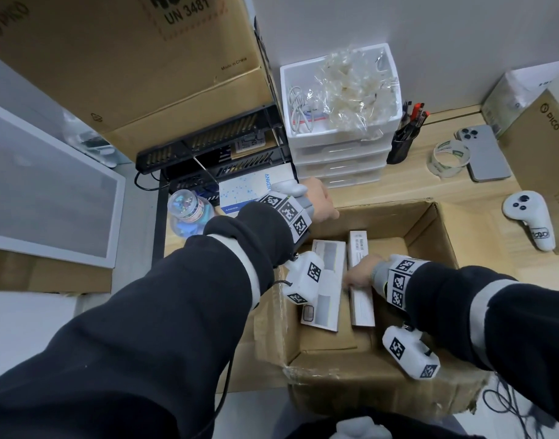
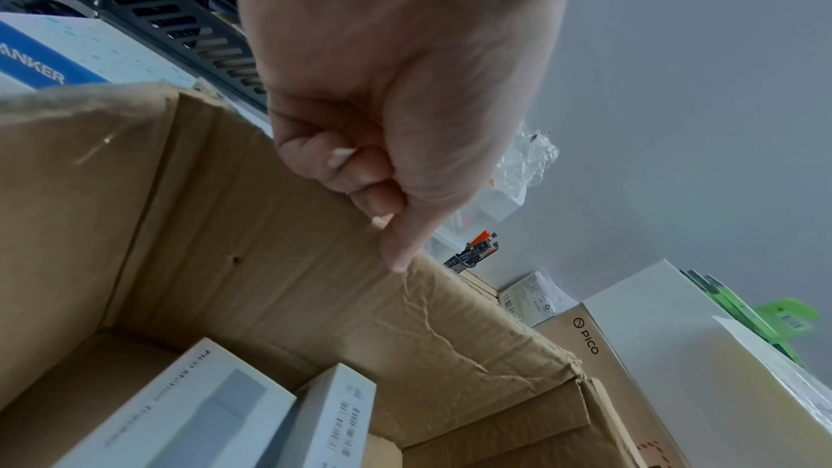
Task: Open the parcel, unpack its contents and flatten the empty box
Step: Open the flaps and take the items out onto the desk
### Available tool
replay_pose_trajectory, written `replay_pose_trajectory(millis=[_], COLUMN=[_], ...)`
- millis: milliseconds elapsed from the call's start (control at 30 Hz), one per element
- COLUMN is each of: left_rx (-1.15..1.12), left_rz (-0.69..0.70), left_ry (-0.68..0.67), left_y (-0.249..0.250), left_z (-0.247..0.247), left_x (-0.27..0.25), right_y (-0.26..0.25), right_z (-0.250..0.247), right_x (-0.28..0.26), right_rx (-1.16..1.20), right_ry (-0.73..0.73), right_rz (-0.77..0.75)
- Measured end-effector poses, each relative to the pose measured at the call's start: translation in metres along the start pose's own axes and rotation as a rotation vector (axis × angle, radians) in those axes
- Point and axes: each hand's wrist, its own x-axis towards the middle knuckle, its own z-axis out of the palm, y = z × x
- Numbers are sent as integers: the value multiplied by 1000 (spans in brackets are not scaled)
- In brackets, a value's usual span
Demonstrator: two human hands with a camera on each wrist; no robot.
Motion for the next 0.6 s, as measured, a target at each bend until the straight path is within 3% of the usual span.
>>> replay_pose_trajectory(millis=[100, 333, 600], left_rx=[-3, 30, 102], left_rz=[2, 7, -10], left_ry=[6, -2, -25], left_y=[0, -3, 0], left_z=[3, 4, 5], left_x=[1, 3, 5], right_y=[2, -11, -29], right_z=[2, 1, 29], right_x=[-3, -2, 6], right_rx=[107, 596, 687], right_ry=[-75, -304, -354], right_rz=[-81, 24, -30])
